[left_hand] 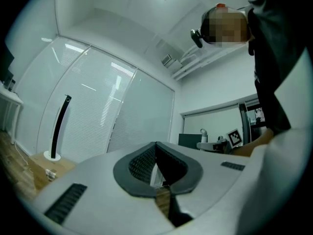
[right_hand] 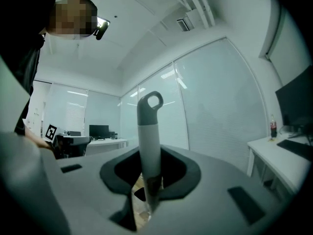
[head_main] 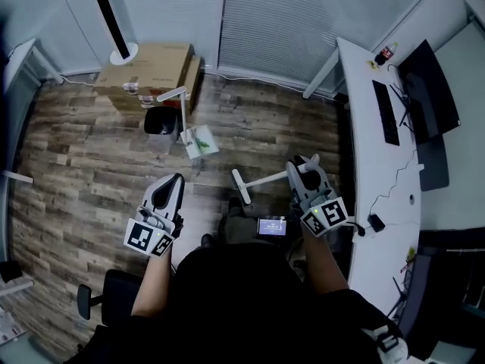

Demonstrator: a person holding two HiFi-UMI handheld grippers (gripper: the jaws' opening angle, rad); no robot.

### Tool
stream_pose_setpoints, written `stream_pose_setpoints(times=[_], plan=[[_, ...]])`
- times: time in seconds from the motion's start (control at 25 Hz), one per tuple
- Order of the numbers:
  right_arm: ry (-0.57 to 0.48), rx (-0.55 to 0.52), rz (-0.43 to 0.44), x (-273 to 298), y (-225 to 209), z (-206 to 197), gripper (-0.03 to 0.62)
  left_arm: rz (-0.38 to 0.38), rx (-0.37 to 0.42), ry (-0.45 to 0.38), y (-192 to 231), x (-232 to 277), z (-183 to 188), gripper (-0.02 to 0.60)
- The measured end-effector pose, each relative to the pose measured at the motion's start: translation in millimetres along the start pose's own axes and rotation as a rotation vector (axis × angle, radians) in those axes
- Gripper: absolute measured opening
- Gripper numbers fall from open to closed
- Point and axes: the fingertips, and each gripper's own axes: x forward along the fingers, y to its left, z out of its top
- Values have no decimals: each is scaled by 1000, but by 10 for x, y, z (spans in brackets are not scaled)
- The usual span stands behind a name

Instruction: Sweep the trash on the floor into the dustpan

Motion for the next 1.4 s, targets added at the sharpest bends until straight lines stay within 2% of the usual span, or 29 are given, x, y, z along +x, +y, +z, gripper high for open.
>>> stream_pose_setpoints(times=[0.2,0.28,0.52,0.64,0.76,0.96,1.12,1.28,1.4], plan=[[-30,51,-113,-286,172,-31,78,-28,30,16,-187,-500,8,-6],[-29,61,-120,-370,285,-51,78,-43,40,34,-259,-653,-26,-6],[-15,79,-38,-499,667,-118,78,-26,-62,8,-291,-916,-1,-6],[-12,62,35,-590,812,-116,77,-25,-41,12,-440,-937,27,-6],[-29,11,102,-723,949,-48,76,-25,-33,44,-599,-878,-150,-6],[-20,8,177,-1079,1061,-97,75,-26,-10,63,-1051,-783,-334,-6],[-29,-1,188,-1399,1016,-135,75,-55,16,84,-1402,-696,-385,-6],[-53,16,153,-1580,862,-140,77,-57,13,91,-1567,-660,-418,-6],[-30,14,113,-1713,717,-200,77,-64,20,94,-1680,-643,-384,-6]])
